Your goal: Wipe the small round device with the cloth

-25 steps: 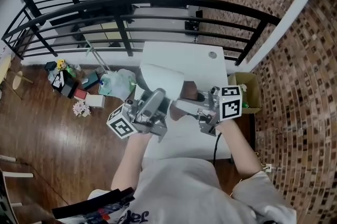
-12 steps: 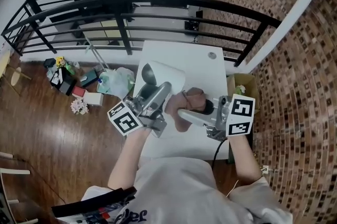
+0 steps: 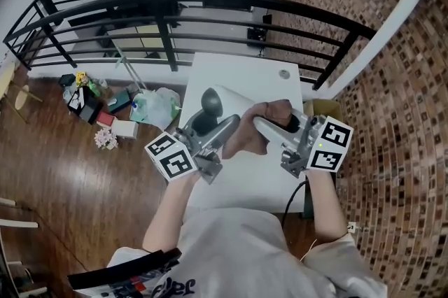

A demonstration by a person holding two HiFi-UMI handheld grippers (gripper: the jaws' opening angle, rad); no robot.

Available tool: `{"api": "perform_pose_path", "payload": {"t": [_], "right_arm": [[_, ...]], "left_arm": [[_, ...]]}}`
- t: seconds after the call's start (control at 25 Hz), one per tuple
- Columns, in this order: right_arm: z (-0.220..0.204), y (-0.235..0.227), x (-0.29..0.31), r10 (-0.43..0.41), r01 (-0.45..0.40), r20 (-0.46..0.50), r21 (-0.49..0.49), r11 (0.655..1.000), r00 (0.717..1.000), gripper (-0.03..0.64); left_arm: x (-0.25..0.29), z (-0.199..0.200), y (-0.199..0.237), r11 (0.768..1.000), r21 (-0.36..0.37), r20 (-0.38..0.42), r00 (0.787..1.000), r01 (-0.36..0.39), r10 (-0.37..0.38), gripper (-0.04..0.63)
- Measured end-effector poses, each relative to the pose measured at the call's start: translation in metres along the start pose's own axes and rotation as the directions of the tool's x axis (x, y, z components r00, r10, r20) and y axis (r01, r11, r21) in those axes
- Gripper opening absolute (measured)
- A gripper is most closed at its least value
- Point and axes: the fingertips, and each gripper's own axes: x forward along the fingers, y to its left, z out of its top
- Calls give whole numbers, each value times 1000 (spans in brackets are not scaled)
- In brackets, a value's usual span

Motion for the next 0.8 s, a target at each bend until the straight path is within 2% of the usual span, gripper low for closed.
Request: {"api": "perform_pose_path", "payload": {"t": [0.08, 0.16, 0.2, 0.24, 0.32, 0.36, 0.4, 0.48, 0.52, 0.56, 0.64, 0.72, 0.8], "right_arm": [[3, -15, -4, -47, 46, 26, 32, 998, 999, 23], [16, -22, -8, -75, 73, 54, 29, 997, 996, 23], [25, -20, -9, -64, 64, 62, 5, 998, 996, 23], [36, -13, -8, -39, 41, 61, -33, 999, 997, 23], [58, 5, -1, 34, -30, 28, -126, 992, 999, 23], [65, 15, 6, 73, -73, -6, -166, 983, 997, 23], [69, 25, 16, 111, -119, -51, -198, 973, 992, 23], [60, 42, 39, 166, -208, -179, -248, 946, 970, 23], [47, 48, 52, 172, -244, -262, -276, 929, 950, 23], [31, 50, 63, 158, -272, -350, -307, 912, 923, 23], [-5, 45, 75, 77, -302, -509, -375, 877, 857, 23], [-29, 33, 73, -46, -290, -592, -459, 840, 805, 23], [-28, 13, 67, -171, -224, -577, -549, 805, 799, 23]], "left_arm": [[-1, -4, 5, 999, 36, -51, 998, -28, 30, 334], [-2, -14, 12, 993, 112, -148, 987, -48, 64, 334], [-3, -21, 16, 983, 175, -218, 971, -59, 97, 334], [-5, -29, 20, 966, 249, -293, 946, -68, 142, 334], [-6, -44, 27, 924, 376, -414, 880, -67, 233, 334], [-6, -49, 28, 910, 410, -452, 854, -59, 259, 334], [-6, -54, 27, 905, 423, -478, 836, -50, 270, 334], [-3, -61, 25, 905, 424, -508, 818, -37, 271, 333], [-1, -63, 25, 906, 423, -516, 812, -35, 272, 334], [0, -65, 24, 906, 422, -521, 808, -34, 273, 333], [-1, -66, 23, 909, 415, -532, 802, -32, 271, 333], [-3, -67, 22, 911, 412, -543, 795, -28, 270, 333], [-5, -67, 23, 907, 421, -547, 788, -32, 282, 333]]}}
